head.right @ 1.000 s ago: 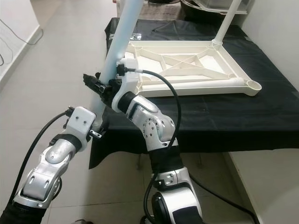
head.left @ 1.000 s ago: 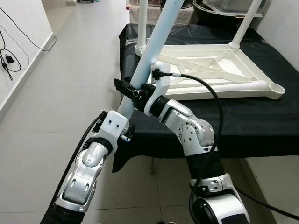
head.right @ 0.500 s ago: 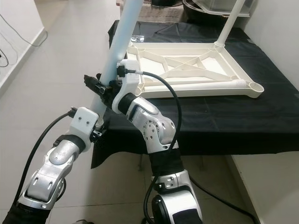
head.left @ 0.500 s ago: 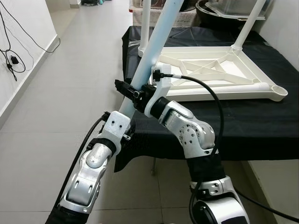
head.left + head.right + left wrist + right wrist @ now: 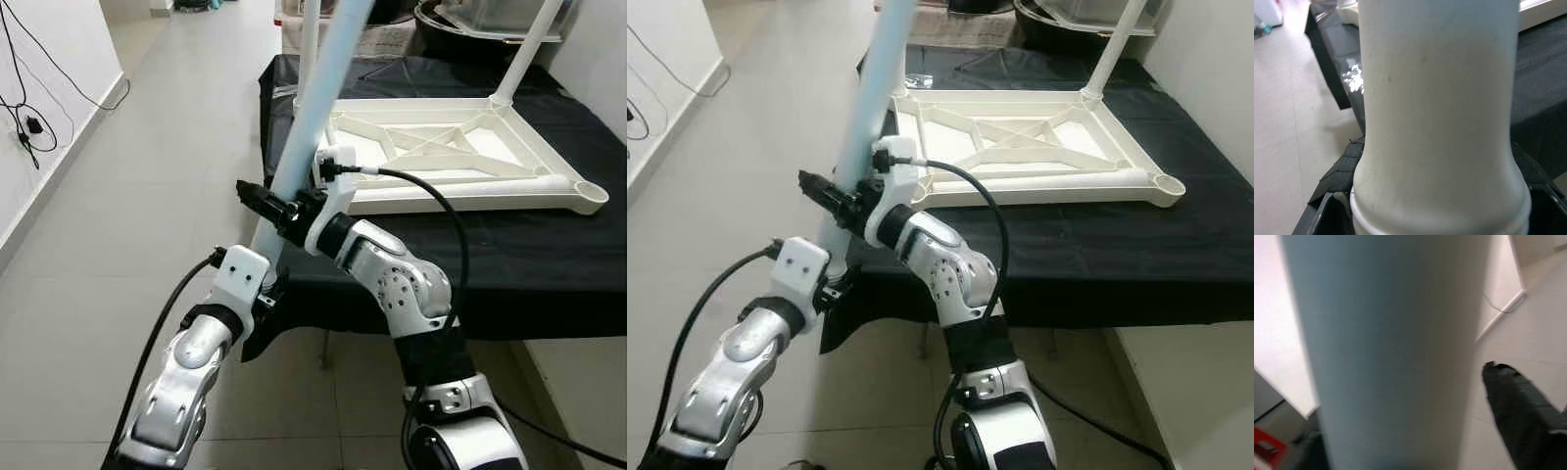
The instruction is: Building children table
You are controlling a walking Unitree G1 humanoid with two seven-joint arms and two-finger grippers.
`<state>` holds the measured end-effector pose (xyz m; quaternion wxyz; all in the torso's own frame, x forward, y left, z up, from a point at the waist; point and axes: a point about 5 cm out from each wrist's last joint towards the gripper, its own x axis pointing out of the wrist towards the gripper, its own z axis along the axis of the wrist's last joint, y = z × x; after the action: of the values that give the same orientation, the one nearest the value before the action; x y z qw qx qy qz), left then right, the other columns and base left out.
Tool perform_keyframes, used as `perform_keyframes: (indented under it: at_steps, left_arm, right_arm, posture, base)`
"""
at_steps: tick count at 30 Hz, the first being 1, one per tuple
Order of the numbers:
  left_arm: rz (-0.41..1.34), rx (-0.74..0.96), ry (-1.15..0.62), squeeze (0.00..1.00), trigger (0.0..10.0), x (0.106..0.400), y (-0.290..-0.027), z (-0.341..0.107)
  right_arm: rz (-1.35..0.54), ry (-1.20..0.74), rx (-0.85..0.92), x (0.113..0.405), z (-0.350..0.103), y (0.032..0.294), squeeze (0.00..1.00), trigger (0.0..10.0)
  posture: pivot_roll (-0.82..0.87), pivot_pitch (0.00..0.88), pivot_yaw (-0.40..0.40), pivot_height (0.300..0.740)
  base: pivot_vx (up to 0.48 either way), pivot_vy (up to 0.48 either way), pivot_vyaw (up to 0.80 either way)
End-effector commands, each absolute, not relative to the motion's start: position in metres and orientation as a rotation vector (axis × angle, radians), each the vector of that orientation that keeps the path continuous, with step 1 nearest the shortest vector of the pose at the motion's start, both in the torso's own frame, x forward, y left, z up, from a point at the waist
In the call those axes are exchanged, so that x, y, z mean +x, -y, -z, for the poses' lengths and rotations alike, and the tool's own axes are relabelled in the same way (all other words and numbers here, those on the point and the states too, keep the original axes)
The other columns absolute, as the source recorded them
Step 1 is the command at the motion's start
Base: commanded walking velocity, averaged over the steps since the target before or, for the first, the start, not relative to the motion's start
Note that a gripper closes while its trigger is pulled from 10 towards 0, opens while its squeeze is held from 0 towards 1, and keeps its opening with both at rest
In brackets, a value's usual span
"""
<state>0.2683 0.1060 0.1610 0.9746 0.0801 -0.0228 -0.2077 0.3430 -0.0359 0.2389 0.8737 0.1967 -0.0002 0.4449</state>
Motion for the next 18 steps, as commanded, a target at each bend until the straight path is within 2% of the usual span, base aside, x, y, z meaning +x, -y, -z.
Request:
perform_keyframes:
  at_steps: [1, 2, 9, 18]
  left_arm:
    - [0.468, 0.143, 0.066, 0.0, 10.0, 0.263, -0.1, -0.166]
    - [0.503, 0.145, 0.055, 0.0, 10.0, 0.255, -0.1, -0.163]
    - [0.607, 0.041, -0.052, 0.0, 10.0, 0.221, -0.108, -0.153]
    - [0.664, -0.03, -0.113, 0.0, 10.0, 0.203, -0.109, -0.15]
  right_arm:
    - [-0.909, 0.011, 0.438, 0.346, -0.237, 0.042, 1.0, 10.0]
    - [-0.915, 0.021, 0.453, 0.351, -0.238, 0.049, 0.0, 10.0]
    - [-1.038, -0.008, 0.583, 0.363, -0.242, 0.073, 0.0, 10.0]
    - [-1.252, -0.077, 0.67, 0.356, -0.237, 0.078, 0.0, 10.0]
  posture:
    - [0.03, 0.104, -0.043, 0.74]
    - [0.03, 0.104, -0.043, 0.74]
    - [0.05, 0.115, -0.033, 0.74]
    - [0.05, 0.118, -0.032, 0.74]
  base:
    - [0.0, 0.0, 0.0]
    - [0.0, 0.0, 0.0]
    - [0.0, 0.0, 0.0]
    - [0.0, 0.0, 0.0]
